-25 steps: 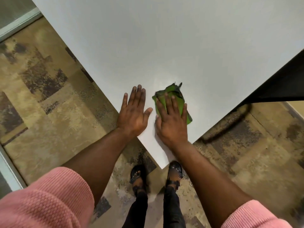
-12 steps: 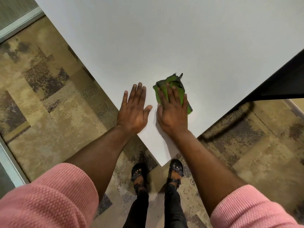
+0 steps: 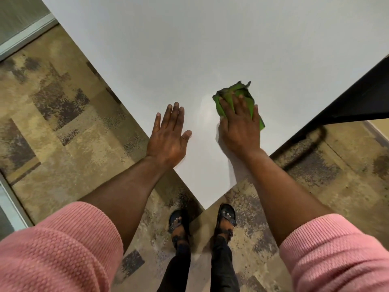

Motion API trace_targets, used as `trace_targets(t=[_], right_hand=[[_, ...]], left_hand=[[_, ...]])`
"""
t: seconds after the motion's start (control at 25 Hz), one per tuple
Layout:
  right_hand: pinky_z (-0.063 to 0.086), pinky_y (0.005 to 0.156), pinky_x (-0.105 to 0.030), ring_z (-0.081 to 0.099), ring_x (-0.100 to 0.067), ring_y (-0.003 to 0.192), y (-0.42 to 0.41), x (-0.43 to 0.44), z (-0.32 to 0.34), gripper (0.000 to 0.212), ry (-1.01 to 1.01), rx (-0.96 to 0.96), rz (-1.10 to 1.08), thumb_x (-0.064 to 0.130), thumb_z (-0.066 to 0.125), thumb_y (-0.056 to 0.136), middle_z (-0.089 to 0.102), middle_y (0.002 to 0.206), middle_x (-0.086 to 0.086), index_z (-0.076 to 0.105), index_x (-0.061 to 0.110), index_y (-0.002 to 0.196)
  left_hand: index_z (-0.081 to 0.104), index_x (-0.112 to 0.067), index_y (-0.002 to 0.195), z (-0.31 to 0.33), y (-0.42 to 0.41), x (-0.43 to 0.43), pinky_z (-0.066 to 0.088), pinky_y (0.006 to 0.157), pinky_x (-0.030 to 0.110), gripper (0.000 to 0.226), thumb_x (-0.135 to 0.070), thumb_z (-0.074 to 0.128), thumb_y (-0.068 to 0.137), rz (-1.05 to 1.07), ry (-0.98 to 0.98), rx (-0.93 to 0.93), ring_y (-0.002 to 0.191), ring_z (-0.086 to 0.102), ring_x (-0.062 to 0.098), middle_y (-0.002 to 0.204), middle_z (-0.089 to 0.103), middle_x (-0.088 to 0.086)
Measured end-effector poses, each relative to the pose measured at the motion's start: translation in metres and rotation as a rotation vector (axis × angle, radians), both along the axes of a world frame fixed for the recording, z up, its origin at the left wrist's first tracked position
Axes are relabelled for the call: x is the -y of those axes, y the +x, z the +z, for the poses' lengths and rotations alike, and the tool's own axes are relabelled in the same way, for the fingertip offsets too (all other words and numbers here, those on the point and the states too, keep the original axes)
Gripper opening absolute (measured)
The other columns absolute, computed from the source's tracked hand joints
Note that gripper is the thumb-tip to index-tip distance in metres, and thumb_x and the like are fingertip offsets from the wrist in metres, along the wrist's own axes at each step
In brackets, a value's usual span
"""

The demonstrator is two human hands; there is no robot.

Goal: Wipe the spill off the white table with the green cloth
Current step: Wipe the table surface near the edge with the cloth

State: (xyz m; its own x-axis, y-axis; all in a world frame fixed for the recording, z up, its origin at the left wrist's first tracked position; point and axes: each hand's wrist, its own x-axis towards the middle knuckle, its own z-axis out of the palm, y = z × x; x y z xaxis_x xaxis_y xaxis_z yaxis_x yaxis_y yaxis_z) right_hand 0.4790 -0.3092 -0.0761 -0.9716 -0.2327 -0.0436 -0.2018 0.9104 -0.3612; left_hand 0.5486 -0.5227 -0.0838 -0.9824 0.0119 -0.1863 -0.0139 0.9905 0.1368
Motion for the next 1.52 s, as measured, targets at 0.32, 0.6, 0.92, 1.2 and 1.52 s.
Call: trace_targets(t=[0.32,0.6,0.92,1.2,1.52], right_hand=[[0.003,0.129,-0.059,0.010,-0.025,0.162,0.125,0.004,0.001,0.064,0.031,0.043,-0.194,0.032,0.043,0.102,0.015,0.175,-0.003,0.028,0.031,0.164],[0.009,0.129,-0.058,0.011,-0.020,0.162,0.166,-0.013,-0.003,0.060,0.067,0.055,0.033,0.037,0.039,0.103,0.021,0.174,0.001,0.032,0.035,0.162],[0.005,0.127,-0.060,0.014,-0.024,0.160,0.007,-0.007,0.000,0.063,0.026,0.056,-0.282,0.025,0.045,0.102,0.022,0.172,0.001,0.030,0.032,0.163],[0.001,0.129,-0.059,0.006,-0.024,0.162,0.128,0.030,0.005,0.067,0.029,0.074,-0.003,0.035,0.038,0.100,0.015,0.175,-0.003,0.023,0.033,0.165],[-0.014,0.127,-0.054,-0.014,-0.017,0.161,0.146,-0.015,0.031,0.066,0.014,0.126,0.164,0.061,0.020,0.104,-0.009,0.176,0.003,0.009,0.039,0.166]], left_hand=[[-0.002,-0.010,0.164,-0.003,0.001,-0.002,-0.001,0.129,0.050,0.070,-0.047,0.019,0.108,0.014,0.023,0.001,0.160,-0.007,0.023,0.173,-0.006,0.009],[-0.002,-0.010,0.164,-0.006,0.000,0.000,-0.001,0.129,0.049,0.070,-0.046,0.021,0.108,0.012,0.052,-0.015,0.160,-0.007,0.023,0.173,-0.005,0.009],[-0.002,-0.009,0.163,-0.011,-0.001,0.000,-0.002,0.129,0.050,0.070,-0.046,0.019,0.108,0.023,0.024,-0.040,0.160,-0.008,0.023,0.173,-0.006,0.009],[-0.009,-0.011,0.163,0.008,0.002,-0.005,-0.008,0.128,0.050,0.072,-0.051,0.016,0.108,0.025,0.082,0.092,0.159,-0.017,0.022,0.172,-0.016,0.008],[-0.002,-0.024,0.164,0.043,0.066,-0.039,-0.006,0.129,0.047,0.065,-0.047,0.023,0.110,0.000,0.324,0.096,0.160,-0.010,0.018,0.173,-0.008,0.001]])
